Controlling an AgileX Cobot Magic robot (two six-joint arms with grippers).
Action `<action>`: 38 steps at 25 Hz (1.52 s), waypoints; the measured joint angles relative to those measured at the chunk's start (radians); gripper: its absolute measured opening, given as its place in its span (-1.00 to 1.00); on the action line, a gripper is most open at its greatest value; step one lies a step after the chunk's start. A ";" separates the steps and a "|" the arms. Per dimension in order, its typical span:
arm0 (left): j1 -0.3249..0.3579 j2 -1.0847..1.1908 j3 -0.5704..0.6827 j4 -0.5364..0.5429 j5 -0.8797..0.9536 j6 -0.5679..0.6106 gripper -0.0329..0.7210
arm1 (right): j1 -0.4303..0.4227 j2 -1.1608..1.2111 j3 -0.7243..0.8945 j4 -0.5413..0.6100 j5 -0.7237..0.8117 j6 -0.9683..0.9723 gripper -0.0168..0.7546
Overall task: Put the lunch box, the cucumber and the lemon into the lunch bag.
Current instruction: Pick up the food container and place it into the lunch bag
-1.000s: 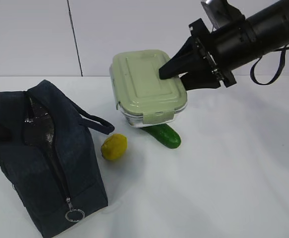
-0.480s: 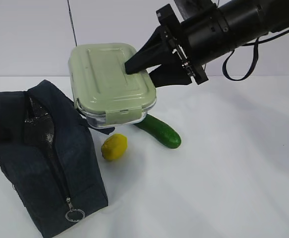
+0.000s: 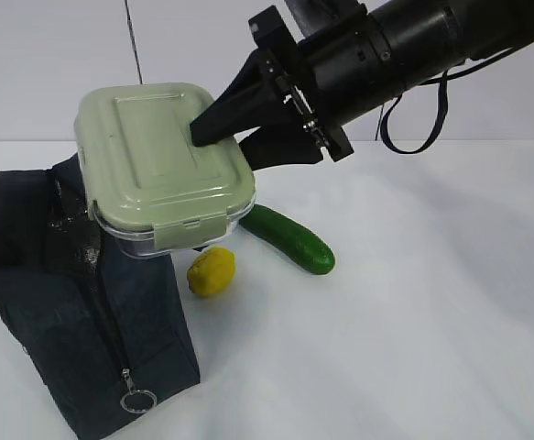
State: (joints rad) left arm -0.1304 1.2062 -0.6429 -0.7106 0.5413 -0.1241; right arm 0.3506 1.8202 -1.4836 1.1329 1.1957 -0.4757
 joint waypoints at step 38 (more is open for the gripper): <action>0.000 -0.058 0.000 -0.101 0.055 0.006 -0.93 | 0.095 0.221 -0.180 -0.126 0.006 0.001 -0.01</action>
State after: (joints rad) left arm -0.1304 1.1480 -0.6429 -0.8119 0.5962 -0.1181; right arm 0.4459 2.0408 -1.6639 1.0064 1.2020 -0.4748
